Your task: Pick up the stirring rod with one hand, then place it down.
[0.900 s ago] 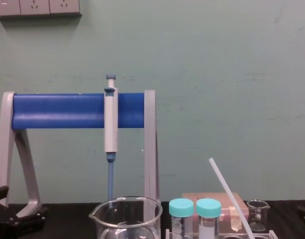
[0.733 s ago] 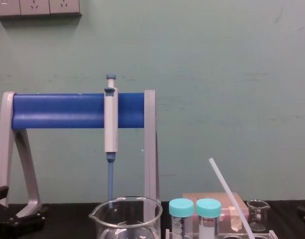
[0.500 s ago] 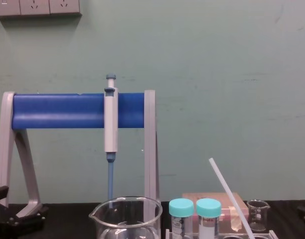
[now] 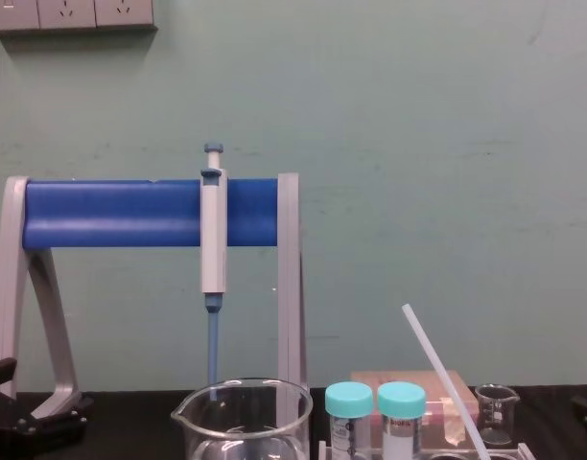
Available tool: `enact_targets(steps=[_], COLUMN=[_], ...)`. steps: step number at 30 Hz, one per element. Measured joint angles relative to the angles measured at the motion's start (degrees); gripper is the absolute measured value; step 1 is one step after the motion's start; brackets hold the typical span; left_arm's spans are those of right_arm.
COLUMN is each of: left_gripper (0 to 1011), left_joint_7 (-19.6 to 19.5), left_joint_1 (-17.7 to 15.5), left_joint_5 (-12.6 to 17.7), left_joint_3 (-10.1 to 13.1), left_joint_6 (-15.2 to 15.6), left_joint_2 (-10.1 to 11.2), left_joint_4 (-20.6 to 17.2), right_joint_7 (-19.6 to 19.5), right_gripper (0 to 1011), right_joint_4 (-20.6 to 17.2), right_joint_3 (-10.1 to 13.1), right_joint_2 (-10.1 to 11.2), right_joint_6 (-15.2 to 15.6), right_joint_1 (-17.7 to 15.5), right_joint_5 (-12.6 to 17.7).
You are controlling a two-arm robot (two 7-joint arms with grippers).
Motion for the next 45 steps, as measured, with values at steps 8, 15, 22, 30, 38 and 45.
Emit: enact_targets(steps=[8,15,22,30,38,45], left_gripper=[1000,1000,1000,1000,1000,1000], left_joint_7=[0.0,0.0,0.0,0.0,0.0,0.0], left_joint_1=[0.0,0.0,0.0,0.0,0.0,0.0], left_joint_5=[0.0,0.0,0.0,0.0,0.0,0.0], left_joint_3=[0.0,0.0,0.0,0.0,0.0,0.0], left_joint_6=[0.0,0.0,0.0,0.0,0.0,0.0], left_joint_2=[0.0,0.0,0.0,0.0,0.0,0.0], left_joint_4=[0.0,0.0,0.0,0.0,0.0,0.0], right_joint_7=[0.0,0.09,2.37,8.09,13.36,15.92], right_gripper=[1003,1003,1003,1003,1003,1003], right_joint_4=[0.0,0.0,-1.32,-5.28,-7.39,-7.24], right_joint_3=[0.0,0.1,1.26,2.59,3.47,3.59], right_joint_2=[0.0,-0.04,-0.53,-1.14,-2.17,-3.62], right_joint_6=[0.0,0.0,0.48,2.49,4.36,5.23], right_joint_1=[0.0,-0.04,-0.99,-2.11,-1.67,-0.6], right_joint_5=[0.0,0.03,1.75,6.32,10.28,10.54])
